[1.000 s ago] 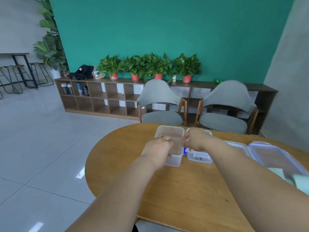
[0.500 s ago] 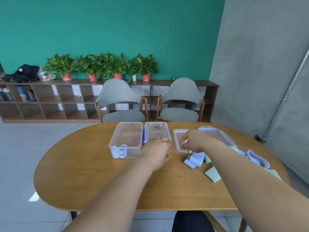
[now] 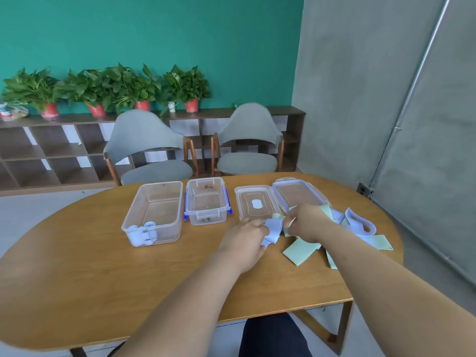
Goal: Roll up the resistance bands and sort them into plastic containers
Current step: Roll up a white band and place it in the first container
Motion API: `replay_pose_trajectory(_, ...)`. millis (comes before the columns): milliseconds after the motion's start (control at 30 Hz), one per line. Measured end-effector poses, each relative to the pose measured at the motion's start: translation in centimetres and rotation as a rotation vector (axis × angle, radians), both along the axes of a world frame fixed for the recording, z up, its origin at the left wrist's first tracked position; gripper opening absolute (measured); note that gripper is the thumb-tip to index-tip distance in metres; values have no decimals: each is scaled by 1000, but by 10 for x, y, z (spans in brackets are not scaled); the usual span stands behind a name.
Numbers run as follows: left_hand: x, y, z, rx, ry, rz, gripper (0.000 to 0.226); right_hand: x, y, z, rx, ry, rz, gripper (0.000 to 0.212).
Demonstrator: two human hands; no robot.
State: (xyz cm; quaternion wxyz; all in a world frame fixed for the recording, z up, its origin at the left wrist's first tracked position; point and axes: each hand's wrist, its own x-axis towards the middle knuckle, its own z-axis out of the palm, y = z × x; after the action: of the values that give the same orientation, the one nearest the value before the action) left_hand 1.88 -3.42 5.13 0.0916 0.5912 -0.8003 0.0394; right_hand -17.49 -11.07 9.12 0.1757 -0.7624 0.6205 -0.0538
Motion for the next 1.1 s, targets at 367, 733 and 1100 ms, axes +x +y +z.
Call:
replay_pose_trajectory(367, -7, -22, -29, 111, 79, 87, 36, 17, -15, -58, -86, -43, 56, 34)
replay_pose_trajectory(733, 0, -26, -18, 101, 313, 121, 41, 25, -24, -49, -171, -43, 76, 21)
replay_pose_trajectory(1100, 19, -20, 19, -56, 647, 208, 53, 26, -24, -2, -207, -379, 108, 12)
